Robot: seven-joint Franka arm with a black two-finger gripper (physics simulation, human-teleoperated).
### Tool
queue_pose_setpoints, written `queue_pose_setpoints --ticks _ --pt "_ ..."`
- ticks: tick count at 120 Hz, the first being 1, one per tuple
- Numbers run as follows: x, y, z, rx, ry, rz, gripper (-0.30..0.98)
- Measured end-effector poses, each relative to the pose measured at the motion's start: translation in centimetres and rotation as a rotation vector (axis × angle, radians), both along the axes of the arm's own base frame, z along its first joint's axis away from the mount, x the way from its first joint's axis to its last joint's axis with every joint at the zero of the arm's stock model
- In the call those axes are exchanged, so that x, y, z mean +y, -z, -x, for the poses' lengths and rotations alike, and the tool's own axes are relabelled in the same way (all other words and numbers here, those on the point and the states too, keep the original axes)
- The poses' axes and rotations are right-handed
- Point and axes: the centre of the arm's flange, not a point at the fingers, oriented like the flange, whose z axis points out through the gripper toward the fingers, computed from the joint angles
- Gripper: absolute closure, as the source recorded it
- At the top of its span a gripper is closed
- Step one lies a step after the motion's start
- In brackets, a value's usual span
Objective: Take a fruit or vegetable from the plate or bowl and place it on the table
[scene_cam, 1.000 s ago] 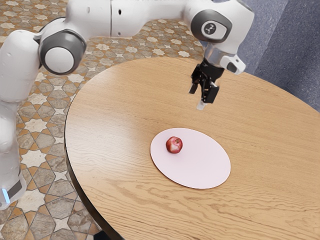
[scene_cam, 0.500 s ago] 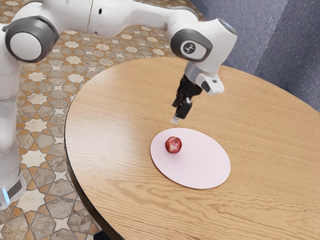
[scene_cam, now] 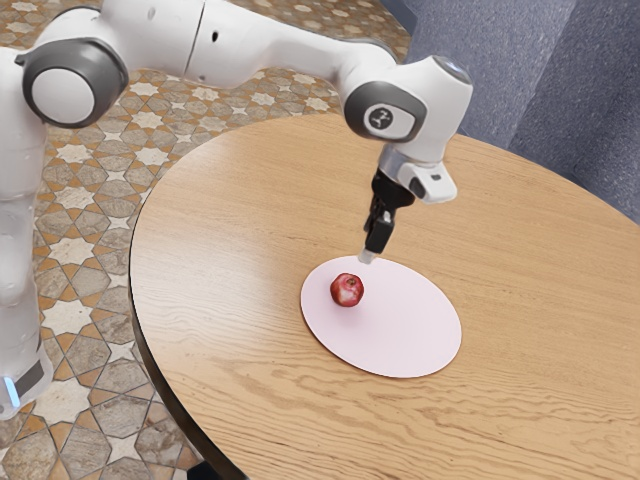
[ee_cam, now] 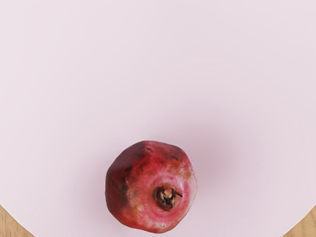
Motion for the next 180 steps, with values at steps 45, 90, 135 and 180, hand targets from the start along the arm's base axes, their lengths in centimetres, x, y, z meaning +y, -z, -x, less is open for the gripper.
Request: queue_pose_setpoints --ticks 45,90,135,180 --pt "0.4 3.7 0.1 0.008 0.023 0.014 0.00" --pt "0.4 7.6 0.4 0.032 0.032 0.047 0.00" --pt "1.8 10.2 0.3 0.047 0.013 0.059 0.00" --pt "1.6 10.2 0.2 0.032 0.022 0.060 0.28"
